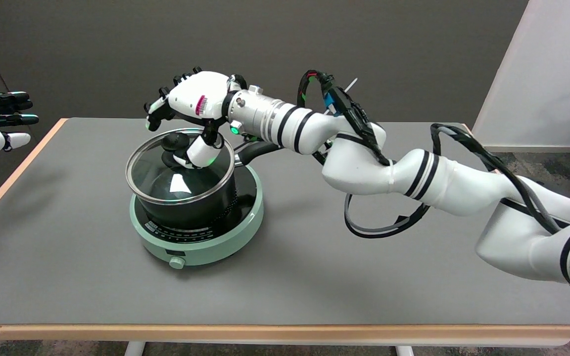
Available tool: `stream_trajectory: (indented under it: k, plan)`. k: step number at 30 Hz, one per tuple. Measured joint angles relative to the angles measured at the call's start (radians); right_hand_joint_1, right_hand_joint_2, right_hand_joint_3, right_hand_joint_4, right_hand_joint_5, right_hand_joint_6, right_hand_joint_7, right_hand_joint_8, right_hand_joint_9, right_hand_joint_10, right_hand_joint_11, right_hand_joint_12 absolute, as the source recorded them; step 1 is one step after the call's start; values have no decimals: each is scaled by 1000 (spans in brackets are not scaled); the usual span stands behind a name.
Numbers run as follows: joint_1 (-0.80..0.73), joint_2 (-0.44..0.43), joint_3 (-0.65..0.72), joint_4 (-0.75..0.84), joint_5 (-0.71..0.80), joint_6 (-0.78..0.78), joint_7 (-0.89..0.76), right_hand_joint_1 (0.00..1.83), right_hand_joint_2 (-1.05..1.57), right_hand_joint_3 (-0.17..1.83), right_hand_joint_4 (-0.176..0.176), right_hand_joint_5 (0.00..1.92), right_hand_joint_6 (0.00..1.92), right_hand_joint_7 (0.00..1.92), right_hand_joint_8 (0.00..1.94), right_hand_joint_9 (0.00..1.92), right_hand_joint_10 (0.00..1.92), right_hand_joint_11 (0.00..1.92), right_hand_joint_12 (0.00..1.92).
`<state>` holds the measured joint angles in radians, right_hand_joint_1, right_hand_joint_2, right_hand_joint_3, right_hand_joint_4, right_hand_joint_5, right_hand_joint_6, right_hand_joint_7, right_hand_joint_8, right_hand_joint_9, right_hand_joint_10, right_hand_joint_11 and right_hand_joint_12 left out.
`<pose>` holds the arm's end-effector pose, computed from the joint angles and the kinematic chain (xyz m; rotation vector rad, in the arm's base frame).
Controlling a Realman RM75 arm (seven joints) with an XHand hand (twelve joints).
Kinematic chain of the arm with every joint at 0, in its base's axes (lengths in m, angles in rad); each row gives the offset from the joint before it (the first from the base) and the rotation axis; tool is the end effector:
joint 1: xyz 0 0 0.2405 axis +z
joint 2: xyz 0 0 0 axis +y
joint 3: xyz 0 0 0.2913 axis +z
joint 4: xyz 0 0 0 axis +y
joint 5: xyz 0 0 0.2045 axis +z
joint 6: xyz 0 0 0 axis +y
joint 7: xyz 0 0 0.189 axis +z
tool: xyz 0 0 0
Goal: Pick up the pot lid.
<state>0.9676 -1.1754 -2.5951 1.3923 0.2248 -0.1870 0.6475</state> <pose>-0.1216 -0.5110 0.0906 2.2387 0.1042 -0.0407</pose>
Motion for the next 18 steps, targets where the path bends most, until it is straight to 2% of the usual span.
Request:
stream_trajectory:
  k: [12, 18]
  plan:
    - [6, -27, -1, -40, 105, -14, -102, 875, 611, 938, 176, 620, 377, 706, 239, 692, 413, 396, 583]
    - [6, -33, -1, -53, 130, -18, -127, 890, 648, 894, 176, 647, 425, 756, 301, 726, 449, 415, 572]
